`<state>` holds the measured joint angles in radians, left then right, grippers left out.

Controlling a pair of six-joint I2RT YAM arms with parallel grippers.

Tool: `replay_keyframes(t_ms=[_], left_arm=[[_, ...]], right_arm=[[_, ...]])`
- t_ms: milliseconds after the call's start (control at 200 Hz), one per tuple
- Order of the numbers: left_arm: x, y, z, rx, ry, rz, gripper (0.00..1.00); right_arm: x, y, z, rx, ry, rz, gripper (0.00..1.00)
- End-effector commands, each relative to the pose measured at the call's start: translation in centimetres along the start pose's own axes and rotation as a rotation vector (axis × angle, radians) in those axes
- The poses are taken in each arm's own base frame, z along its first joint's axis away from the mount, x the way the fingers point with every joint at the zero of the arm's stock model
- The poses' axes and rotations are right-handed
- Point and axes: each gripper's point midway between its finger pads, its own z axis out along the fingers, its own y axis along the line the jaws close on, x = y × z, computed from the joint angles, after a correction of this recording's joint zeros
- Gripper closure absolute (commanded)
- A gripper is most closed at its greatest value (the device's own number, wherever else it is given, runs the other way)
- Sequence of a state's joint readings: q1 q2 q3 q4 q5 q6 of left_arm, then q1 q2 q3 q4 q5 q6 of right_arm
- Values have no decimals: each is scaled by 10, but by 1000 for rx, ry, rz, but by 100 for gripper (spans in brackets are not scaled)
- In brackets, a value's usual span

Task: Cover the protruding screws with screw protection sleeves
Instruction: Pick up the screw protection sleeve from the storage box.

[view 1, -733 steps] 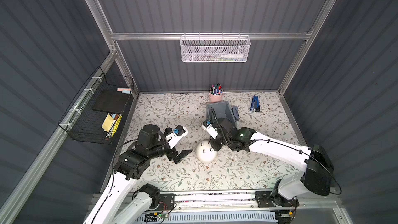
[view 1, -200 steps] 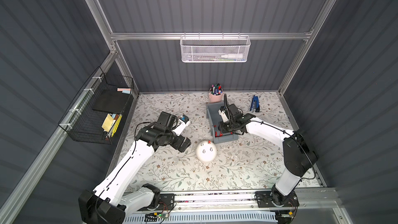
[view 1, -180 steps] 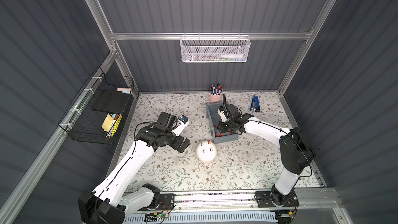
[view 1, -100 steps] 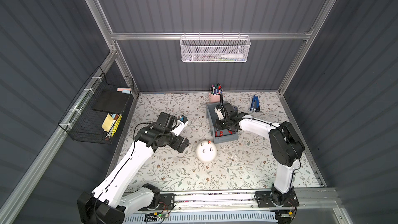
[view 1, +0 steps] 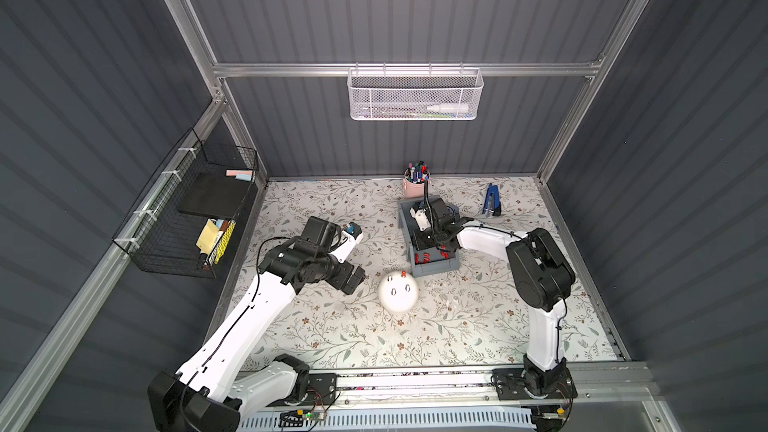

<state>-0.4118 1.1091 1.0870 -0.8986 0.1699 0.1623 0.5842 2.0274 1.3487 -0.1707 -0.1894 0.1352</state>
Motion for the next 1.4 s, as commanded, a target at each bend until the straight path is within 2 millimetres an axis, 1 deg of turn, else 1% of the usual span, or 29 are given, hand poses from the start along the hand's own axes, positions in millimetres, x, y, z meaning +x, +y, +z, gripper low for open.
replay_keyframes(t_ms=[0, 190, 390, 470, 585, 780, 930, 1095, 1186, 1276, 1391], left_arm=[[-3, 0, -8, -2, -18, -14, 1], [-4, -2, -8, 8, -24, -17, 0], [-4, -2, -8, 8, -23, -18, 1], [-3, -2, -8, 8, -23, -18, 1], [-4, -2, -8, 8, -24, -19, 0], [-4, -3, -8, 13, -23, -22, 1], [-3, -2, -8, 10, -19, -20, 1], [-3, -2, -7, 8, -19, -21, 0], [-3, -2, -7, 9, -16, -20, 0], [-3, -2, -7, 8, -16, -19, 1], [-3, -2, -7, 9, -15, -19, 0]], right_arm=[[-11, 2, 5, -18, -17, -30, 74], [-8, -3, 12, -1, 6, -52, 73], [-1, -11, 20, 34, 53, -61, 74], [1, -13, 22, 47, 73, -65, 76], [1, -13, 19, 50, 83, -76, 80], [-1, -15, 9, 73, 75, -82, 80], [3, -16, 11, 74, 90, -86, 82], [-2, -17, 10, 83, 78, -84, 84], [-3, -16, 9, 83, 76, -83, 83], [-6, -17, 10, 86, 73, -83, 79], [-5, -19, 13, 91, 84, -86, 80]])
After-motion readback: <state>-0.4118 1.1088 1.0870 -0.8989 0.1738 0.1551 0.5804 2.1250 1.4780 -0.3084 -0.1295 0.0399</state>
